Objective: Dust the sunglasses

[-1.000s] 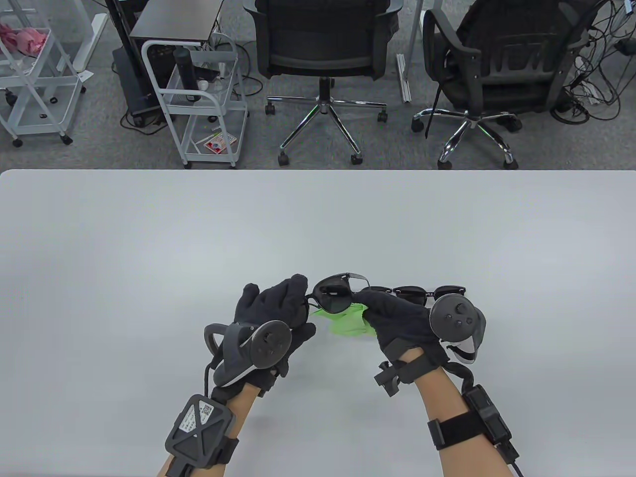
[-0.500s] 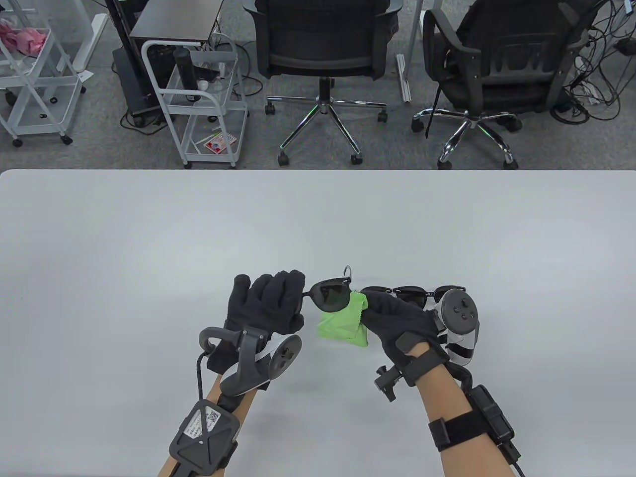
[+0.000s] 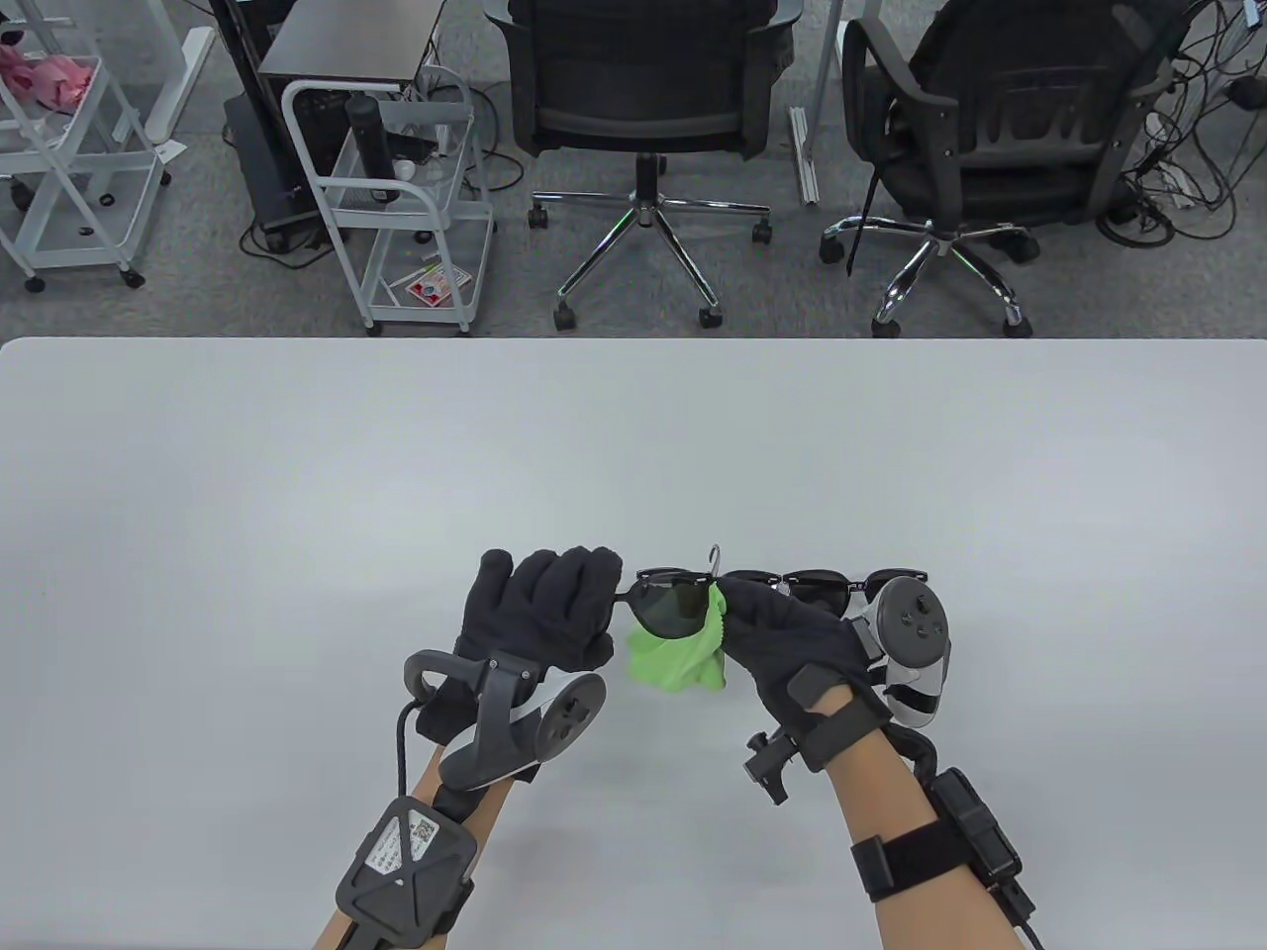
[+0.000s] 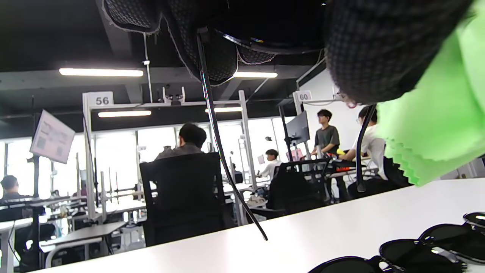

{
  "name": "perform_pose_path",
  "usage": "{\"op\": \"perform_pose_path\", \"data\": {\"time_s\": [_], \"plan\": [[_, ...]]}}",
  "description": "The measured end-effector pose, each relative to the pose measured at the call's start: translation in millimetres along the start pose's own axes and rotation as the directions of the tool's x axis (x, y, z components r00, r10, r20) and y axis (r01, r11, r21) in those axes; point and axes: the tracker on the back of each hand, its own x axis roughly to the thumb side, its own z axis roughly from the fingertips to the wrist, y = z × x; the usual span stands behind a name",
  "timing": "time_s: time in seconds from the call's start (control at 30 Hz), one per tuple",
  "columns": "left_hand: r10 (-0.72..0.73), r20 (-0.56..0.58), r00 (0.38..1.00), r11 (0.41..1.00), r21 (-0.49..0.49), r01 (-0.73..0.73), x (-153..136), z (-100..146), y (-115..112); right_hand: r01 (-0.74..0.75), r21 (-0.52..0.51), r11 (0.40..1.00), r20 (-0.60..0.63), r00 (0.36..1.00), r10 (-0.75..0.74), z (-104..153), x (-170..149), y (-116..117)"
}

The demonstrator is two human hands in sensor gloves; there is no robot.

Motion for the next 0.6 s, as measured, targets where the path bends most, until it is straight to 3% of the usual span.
{"op": "perform_pose_path", "data": {"time_s": [0.37,0.47,0.6], "plan": [[-0.077,-0.024,0.997,0.997,0.029,0.078,-3.0,-0.6,2.7,0.072,0.032,0.997,-0.028,0.997,-0.072,-1.8,-3.7,-0.9],[-0.074,0.027,0.997,0.997,0.029,0.073,3.9,0.1,4.5,0.051,0.017,0.999,-0.031,0.998,-0.05,-0.8,-2.7,3.7],[-0.09,0.045,0.995,0.995,0.049,0.088,13.8,0.1,6.3,0.134,-0.032,0.99,-0.047,0.99,-0.135,3.3,-2.9,11.8]]}}
